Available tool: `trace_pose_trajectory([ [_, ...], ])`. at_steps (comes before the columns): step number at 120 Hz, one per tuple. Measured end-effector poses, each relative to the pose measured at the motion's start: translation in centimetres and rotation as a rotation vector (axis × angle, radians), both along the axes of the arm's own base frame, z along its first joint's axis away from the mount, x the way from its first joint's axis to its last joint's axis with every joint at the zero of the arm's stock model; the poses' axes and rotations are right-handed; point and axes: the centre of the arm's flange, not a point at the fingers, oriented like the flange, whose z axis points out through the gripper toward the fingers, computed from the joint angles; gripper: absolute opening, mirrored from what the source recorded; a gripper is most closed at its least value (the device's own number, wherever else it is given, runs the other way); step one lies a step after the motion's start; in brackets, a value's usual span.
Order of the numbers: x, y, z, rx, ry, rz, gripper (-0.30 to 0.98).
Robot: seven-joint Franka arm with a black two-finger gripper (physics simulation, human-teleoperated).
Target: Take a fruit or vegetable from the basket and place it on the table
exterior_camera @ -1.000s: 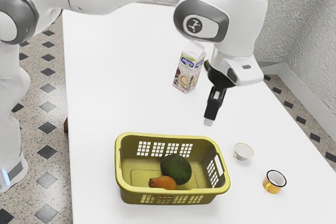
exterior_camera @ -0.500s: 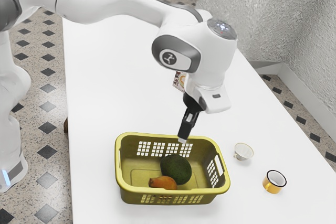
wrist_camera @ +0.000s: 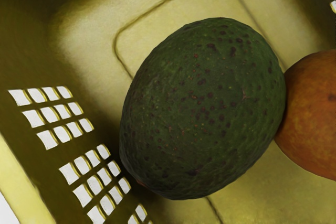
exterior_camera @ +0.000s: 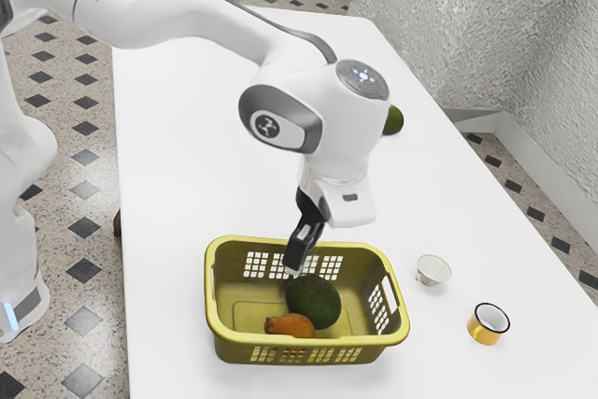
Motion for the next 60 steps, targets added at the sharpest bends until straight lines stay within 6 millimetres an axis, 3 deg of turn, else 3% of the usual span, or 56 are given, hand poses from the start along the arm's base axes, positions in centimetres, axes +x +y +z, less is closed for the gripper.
trace_pose_trajectory([
  [28,0.6,-0.8,-3.2,-0.021,-0.024,-0.022,0.69],
  [60,1.4,-0.7,-3.6,-0.043,-0.056,-0.022,0.69],
])
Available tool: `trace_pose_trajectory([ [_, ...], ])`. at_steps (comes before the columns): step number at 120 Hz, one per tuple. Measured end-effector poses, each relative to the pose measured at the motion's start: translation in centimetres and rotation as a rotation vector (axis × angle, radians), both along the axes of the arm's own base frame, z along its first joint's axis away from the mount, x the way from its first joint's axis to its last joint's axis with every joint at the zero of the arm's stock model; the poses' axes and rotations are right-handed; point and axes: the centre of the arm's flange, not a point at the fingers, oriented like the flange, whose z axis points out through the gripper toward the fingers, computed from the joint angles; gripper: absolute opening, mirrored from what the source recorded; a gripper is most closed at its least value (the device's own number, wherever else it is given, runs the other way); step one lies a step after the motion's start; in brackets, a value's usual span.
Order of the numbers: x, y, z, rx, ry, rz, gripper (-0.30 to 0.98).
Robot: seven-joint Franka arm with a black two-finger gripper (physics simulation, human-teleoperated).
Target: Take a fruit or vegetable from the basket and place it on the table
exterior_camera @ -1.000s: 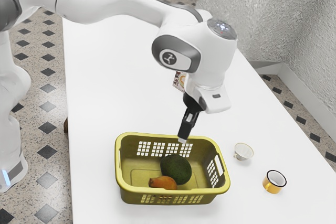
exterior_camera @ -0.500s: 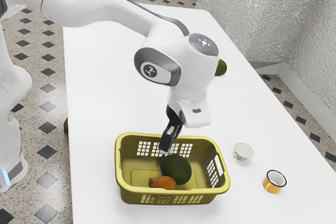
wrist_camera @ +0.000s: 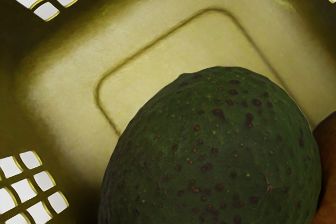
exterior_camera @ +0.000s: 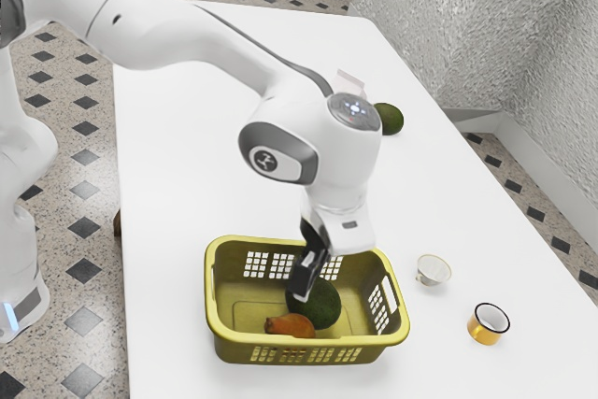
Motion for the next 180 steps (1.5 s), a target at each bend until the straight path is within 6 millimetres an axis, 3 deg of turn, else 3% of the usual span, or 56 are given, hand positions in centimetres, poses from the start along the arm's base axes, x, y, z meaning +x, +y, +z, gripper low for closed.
trace_pose_trajectory([
  [54,0.6,-1.0,-2.9,0.01,0.027,-0.015,0.69],
  [66,0.7,-1.4,-3.4,0.007,0.031,-0.018,0.85],
  [83,0.6,-1.9,-4.0,0.001,0.04,-0.026,0.93],
  [103,1.1,-1.6,-4.5,0.009,0.038,-0.037,0.72],
  [137,1.3,-1.8,-5.1,0.011,0.042,-0.063,0.78],
  [151,1.4,-1.5,-4.3,0.003,0.033,-0.055,0.54],
  [165,1.4,-1.0,-2.6,-0.001,-0.004,-0.041,0.06],
  [180,1.3,-0.1,0.1,-0.012,-0.059,-0.017,-0.01],
])
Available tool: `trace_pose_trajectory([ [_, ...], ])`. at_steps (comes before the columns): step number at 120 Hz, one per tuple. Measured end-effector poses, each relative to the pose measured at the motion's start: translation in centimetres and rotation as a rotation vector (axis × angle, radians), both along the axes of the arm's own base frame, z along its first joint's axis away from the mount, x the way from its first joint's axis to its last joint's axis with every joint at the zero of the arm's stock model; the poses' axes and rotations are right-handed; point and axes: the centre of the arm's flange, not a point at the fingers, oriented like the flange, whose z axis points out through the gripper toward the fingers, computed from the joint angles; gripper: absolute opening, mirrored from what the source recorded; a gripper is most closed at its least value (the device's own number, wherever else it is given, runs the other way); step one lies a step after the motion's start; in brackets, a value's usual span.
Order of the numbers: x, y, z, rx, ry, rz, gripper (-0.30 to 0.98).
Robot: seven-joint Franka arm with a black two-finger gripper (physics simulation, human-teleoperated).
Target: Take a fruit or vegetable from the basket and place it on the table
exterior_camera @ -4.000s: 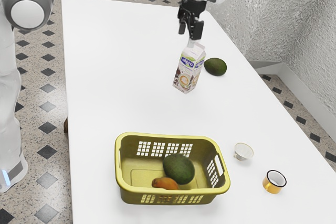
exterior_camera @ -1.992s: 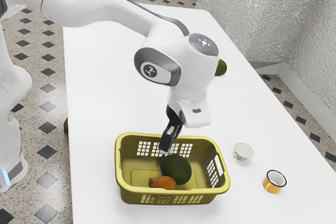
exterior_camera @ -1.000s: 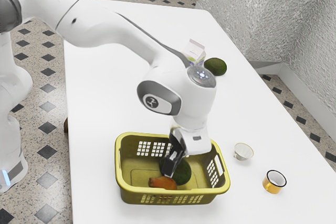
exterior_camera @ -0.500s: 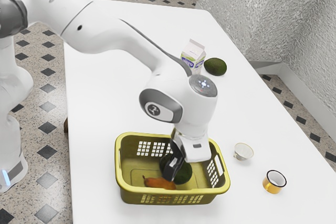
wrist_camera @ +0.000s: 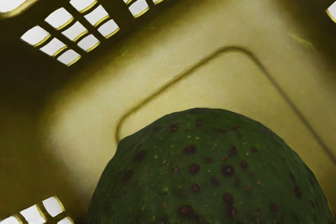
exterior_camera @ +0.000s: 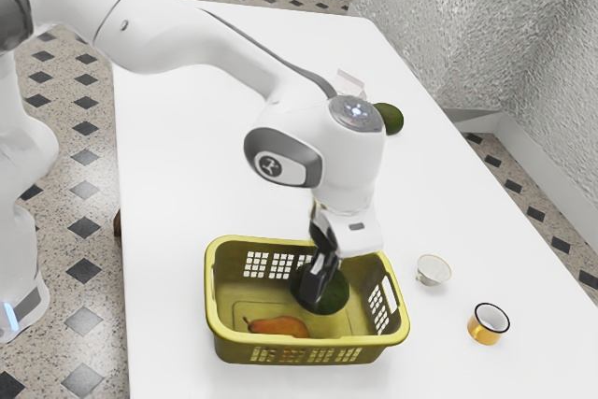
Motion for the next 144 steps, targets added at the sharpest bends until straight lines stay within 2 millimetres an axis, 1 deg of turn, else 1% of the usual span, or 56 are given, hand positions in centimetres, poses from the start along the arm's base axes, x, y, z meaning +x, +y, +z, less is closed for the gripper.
trace_pose_trajectory([
  [7,-0.2,0.4,1.5,-0.014,-0.026,0.01,-0.01],
  [12,-0.5,0.6,2.8,-0.027,-0.046,0.014,-0.04],
  [28,-1.3,0.9,6.0,-0.057,-0.094,0.016,0.03],
  [51,-1.1,0.9,8.9,-0.065,-0.132,0.01,0.06],
  [64,-0.8,1.1,10.4,-0.059,-0.154,0.009,0.03],
  [73,-0.1,1.6,11.5,-0.053,-0.174,0.017,0.02],
  [78,0.6,2.2,12.1,-0.051,-0.186,0.028,0.03],
  [93,2.9,4.5,12.5,-0.038,-0.195,0.075,0.04],
  [108,4.9,6.7,12.3,-0.026,-0.192,0.118,0.03],
  [125,7.5,10.2,11.5,-0.006,-0.183,0.186,0.04],
  [135,8.7,12.5,11.3,0.003,-0.184,0.224,0.04],
  [144,9.4,14.6,11.3,0.009,-0.184,0.256,0.04],
])
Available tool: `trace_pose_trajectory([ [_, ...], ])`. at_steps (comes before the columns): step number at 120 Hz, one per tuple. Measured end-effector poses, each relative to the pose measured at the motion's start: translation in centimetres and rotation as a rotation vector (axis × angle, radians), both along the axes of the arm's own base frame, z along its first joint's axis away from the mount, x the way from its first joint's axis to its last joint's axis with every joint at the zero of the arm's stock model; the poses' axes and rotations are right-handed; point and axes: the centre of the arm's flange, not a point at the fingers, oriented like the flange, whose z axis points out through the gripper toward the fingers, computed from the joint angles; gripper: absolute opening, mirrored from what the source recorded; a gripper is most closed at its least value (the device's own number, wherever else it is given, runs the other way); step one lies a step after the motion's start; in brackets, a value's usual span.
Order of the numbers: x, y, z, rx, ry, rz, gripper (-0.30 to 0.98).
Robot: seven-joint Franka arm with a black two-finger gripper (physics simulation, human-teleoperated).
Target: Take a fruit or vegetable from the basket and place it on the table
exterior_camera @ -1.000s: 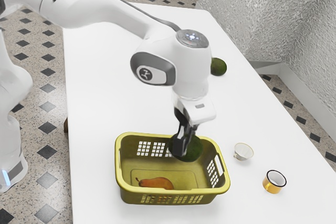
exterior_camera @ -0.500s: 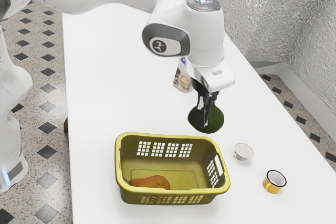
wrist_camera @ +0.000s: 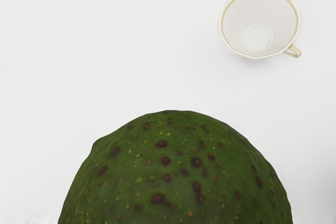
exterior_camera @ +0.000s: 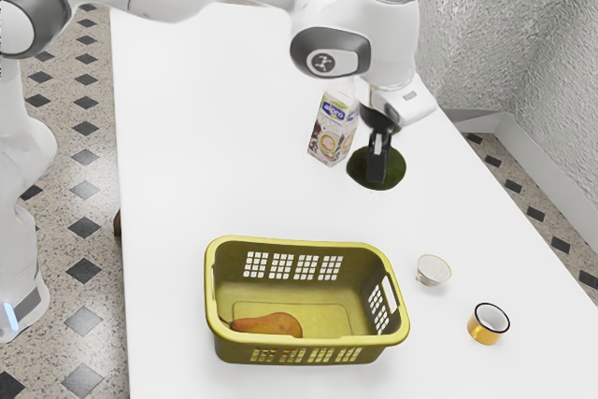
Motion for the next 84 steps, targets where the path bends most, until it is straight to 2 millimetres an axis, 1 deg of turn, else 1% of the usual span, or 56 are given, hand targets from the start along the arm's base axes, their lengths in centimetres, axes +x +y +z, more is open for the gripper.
trace_pose_trajectory([
  [32,1.1,6.7,-0.3,0.007,0.006,0.101,0.04],
  [54,1.2,10.4,-0.3,0.013,0.007,0.156,0.03],
  [63,1.1,11.4,-0.2,0.015,0.005,0.17,0.03],
  [70,1.1,11.8,-0.2,0.018,0.004,0.175,0.02],
  [77,1.0,11.8,-0.1,0.02,0.004,0.173,0.02],
  [84,1.0,11.3,-0.1,0.021,0.004,0.162,0.02],
])
